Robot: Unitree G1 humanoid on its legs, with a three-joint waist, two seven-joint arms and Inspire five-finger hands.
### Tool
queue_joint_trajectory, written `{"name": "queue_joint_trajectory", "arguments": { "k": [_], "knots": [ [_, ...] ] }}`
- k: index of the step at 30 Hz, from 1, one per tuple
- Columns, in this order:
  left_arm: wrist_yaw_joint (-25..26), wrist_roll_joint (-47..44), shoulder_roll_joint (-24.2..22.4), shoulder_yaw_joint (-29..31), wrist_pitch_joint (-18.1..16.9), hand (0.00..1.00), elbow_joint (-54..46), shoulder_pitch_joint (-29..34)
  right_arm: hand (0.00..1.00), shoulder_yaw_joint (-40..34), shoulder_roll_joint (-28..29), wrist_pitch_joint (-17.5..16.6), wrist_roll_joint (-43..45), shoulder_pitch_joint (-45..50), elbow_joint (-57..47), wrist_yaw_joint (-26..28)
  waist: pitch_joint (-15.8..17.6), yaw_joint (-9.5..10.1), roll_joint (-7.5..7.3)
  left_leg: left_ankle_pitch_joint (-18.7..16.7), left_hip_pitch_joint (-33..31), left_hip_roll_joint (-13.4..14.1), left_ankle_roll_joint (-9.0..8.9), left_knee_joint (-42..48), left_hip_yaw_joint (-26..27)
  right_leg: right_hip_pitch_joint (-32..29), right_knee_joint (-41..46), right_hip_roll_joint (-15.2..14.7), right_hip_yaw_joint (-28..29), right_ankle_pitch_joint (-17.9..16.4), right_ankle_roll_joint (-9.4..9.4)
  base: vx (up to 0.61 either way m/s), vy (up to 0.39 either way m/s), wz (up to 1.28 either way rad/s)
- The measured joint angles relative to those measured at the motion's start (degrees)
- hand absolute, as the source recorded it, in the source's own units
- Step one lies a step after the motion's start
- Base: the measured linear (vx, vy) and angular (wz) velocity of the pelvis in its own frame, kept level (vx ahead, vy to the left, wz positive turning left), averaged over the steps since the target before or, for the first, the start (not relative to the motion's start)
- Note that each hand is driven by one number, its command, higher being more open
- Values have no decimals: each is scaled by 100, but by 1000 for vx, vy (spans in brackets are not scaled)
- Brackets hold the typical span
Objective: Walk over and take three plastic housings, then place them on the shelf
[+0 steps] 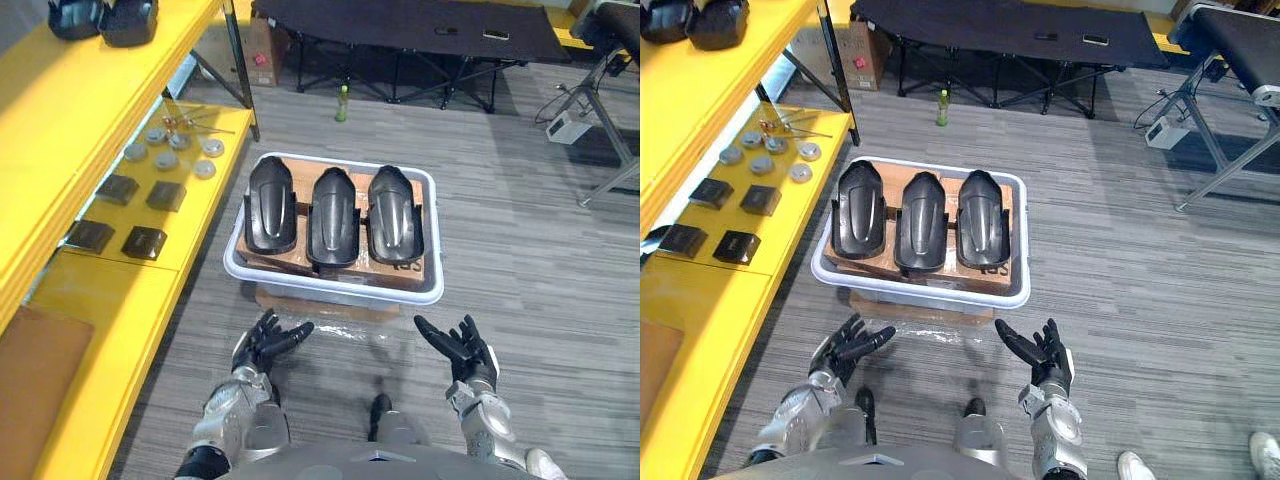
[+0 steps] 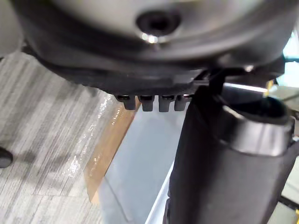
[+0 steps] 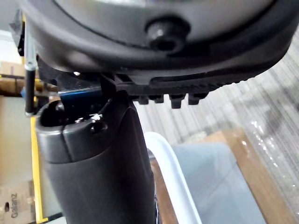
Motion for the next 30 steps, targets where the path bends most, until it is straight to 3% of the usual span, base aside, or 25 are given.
{"name": "queue_joint_trajectory", "arguments": {
  "k": [6, 9, 11, 14, 15, 17, 18, 21, 24, 29, 30],
  "knots": [
    [73, -54, 249, 49, 282, 100, -123, 86, 100, -537, -16, 190, -8, 152, -1367, -74, -48, -130, 118, -69, 182, -6, 67, -108, 130, 75, -111, 2, 2, 335, 5, 28, 58, -10],
    [71, -54, 223, 38, 350, 100, 33, 350, 100, -767, -270, 194, -3, 147, -1727, -4, -101, -128, 87, -104, 304, 62, 116, -234, 164, 78, -111, 91, 13, 407, 3, -66, -2, -13],
    [57, -25, 168, 19, 413, 100, 235, 511, 100, -858, -490, 263, -2, 61, -1738, 51, -141, -128, -11, -190, 273, 107, 129, -283, 151, 24, -118, 141, 15, 407, 3, -95, -6, -5],
    [6, -41, 204, 43, 425, 100, 238, 557, 100, -859, -803, 527, -4, -272, -1703, 4, -101, -104, -78, -517, -358, 265, 98, 386, 72, -231, -109, 241, 43, 295, -108, -194, -29, -1],
    [-1, -118, 220, 101, 373, 100, 168, 448, 100, -829, -1093, 671, 4, -632, -1591, -102, 82, -37, -18, -667, -676, 388, 69, 896, 27, -307, -84, 311, 49, 75, -146, -217, -35, -8],
    [-2, -252, 185, 139, 313, 100, 123, 245, 100, -825, -1569, 880, 5, -1413, -1190, -310, 433, 59, 164, -752, -952, 568, 53, 1342, -53, -484, 126, 488, 51, 78, -138, -235, -15, -4],
    [-8, -358, 184, 148, 285, 100, 93, 96, 100, -826, -1912, 1041, 9, -2011, -845, -502, 677, 104, 226, -712, -1103, 590, 94, 1426, -161, -627, 256, 503, 15, 77, -144, -241, -11, 14],
    [6, -561, 163, 154, 36, 100, 67, -83, 100, -726, -2525, 1186, 17, -2896, -295, -748, 1000, 262, 285, -527, -1430, 536, 128, 1407, -268, -981, 428, 472, -4, 105, -167, -193, -16, 16],
    [90, -710, 131, 147, -73, 100, 160, -242, 100, -459, -2975, 1243, 60, -3494, 275, -865, 1072, 349, 352, -420, -1691, 439, 151, 1423, -362, -1264, 612, 382, -46, 118, -154, -65, 11, 17],
    [206, -1001, -23, 137, -192, 100, 434, -604, 100, 247, -3887, 1423, 92, -4790, 1296, -990, 1411, 465, 844, -429, -2224, 269, 318, 1838, -491, -1840, 1309, 102, -106, -14, -192, -36, 65, 16],
    [217, -1000, -25, 136, -192, 100, 514, -645, 100, 321, -3947, 1447, 95, -4838, 1340, -988, 1440, 486, 879, -432, -2261, 243, 323, 1865, -500, -1894, 1389, 68, -100, -51, -178, -16, 73, 10]
  ]
}}
